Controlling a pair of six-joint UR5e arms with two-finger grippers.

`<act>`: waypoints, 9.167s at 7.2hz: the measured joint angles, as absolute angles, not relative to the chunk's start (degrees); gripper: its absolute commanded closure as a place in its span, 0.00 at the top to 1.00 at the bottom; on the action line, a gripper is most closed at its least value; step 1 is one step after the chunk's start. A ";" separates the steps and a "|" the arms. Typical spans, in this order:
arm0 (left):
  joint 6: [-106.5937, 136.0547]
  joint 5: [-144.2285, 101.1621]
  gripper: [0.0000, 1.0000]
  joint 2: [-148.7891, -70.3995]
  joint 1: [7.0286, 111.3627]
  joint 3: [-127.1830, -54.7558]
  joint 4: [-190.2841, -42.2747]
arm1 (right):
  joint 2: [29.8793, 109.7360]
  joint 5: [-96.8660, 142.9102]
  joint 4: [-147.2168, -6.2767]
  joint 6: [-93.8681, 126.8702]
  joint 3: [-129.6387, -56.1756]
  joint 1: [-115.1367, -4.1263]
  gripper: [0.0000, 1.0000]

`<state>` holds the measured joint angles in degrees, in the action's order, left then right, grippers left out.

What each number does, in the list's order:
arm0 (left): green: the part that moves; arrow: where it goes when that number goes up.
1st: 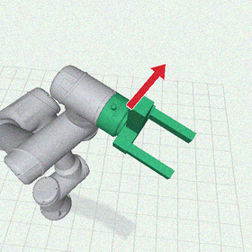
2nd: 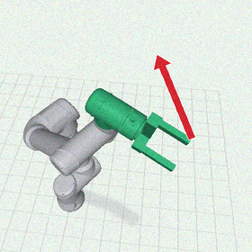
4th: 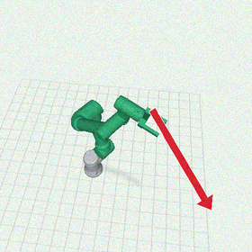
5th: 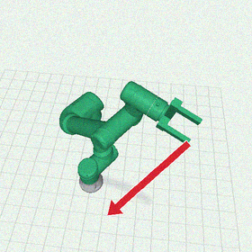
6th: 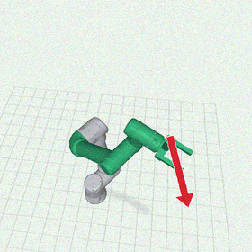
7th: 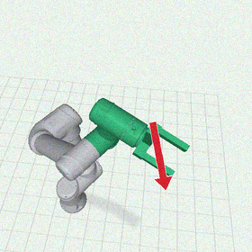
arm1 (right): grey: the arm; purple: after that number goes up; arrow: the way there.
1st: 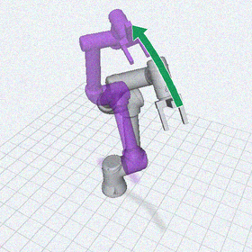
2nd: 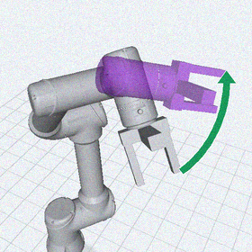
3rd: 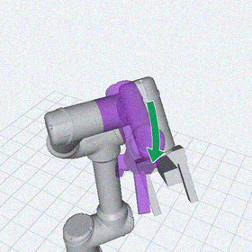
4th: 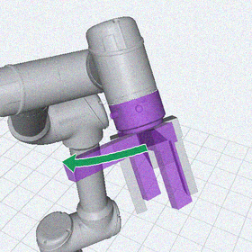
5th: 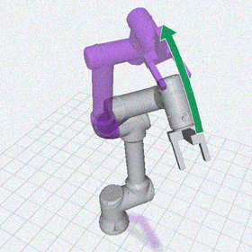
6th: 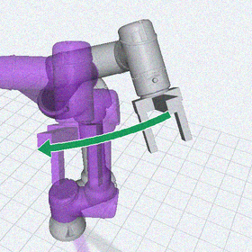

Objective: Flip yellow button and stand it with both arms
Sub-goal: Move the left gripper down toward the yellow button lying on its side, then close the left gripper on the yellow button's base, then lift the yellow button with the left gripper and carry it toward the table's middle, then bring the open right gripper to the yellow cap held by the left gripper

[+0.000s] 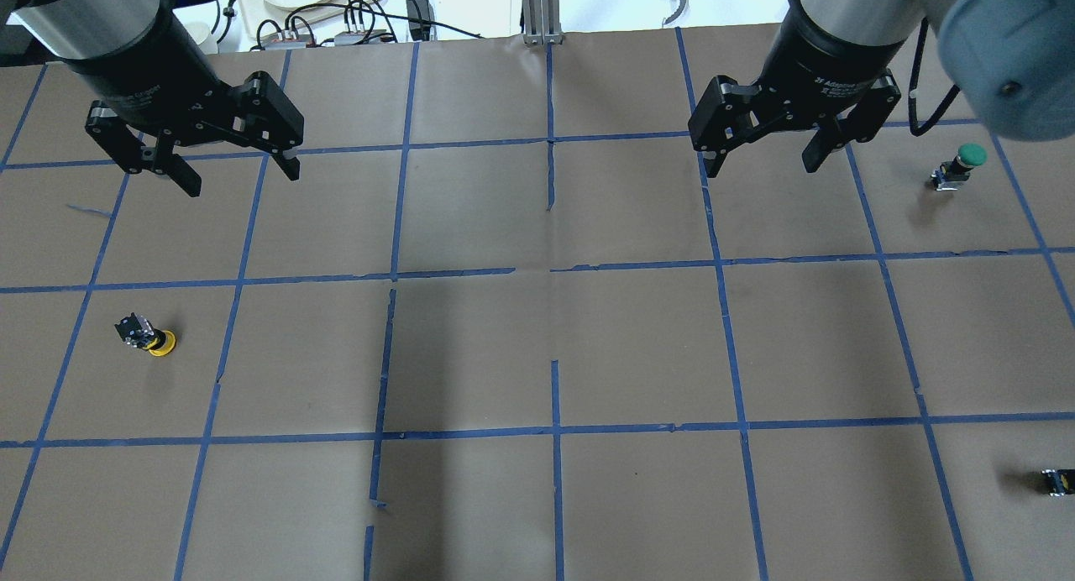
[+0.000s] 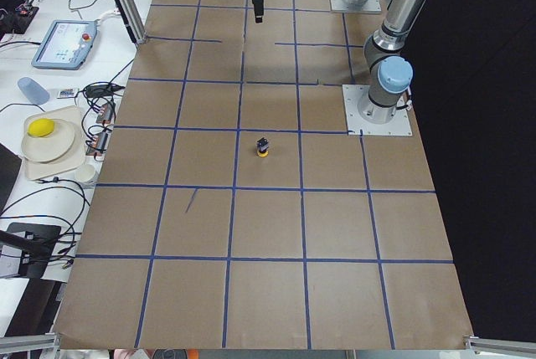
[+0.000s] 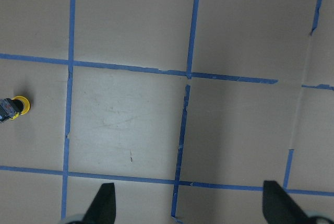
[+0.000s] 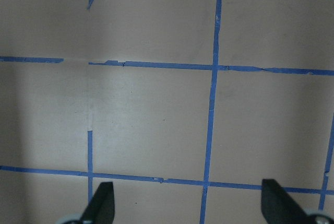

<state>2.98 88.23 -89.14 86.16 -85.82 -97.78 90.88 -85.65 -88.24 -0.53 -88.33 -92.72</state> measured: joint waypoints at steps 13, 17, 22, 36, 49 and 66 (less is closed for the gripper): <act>-74.83 92.10 0.99 -94.68 54.84 -117.35 -54.88 | 90.88 -85.61 -88.24 -0.53 -88.33 -92.72 1.00; -78.08 90.69 0.89 -99.94 51.35 -118.53 -51.45 | 90.88 -85.62 -88.24 -0.53 -88.31 -92.72 1.00; -78.76 90.56 0.65 -102.21 51.08 -118.30 -50.08 | 90.88 -85.69 -88.24 -0.57 -88.33 -92.72 1.00; -45.96 51.18 0.17 -83.66 69.83 -111.81 -92.32 | 90.88 -85.69 -88.19 -0.61 -88.33 -92.73 1.00; -16.23 8.38 0.16 -80.01 84.63 -112.31 -96.15 | 88.11 -57.98 -77.65 2.17 -88.33 -80.95 0.99; -13.00 4.25 0.16 -80.67 84.55 -112.35 -95.80 | 89.67 -18.10 -41.65 10.35 -91.29 -82.52 0.72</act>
<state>-13.00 4.25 -80.67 84.55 -112.35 -95.80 89.67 -18.10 -41.65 10.35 -91.29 -82.52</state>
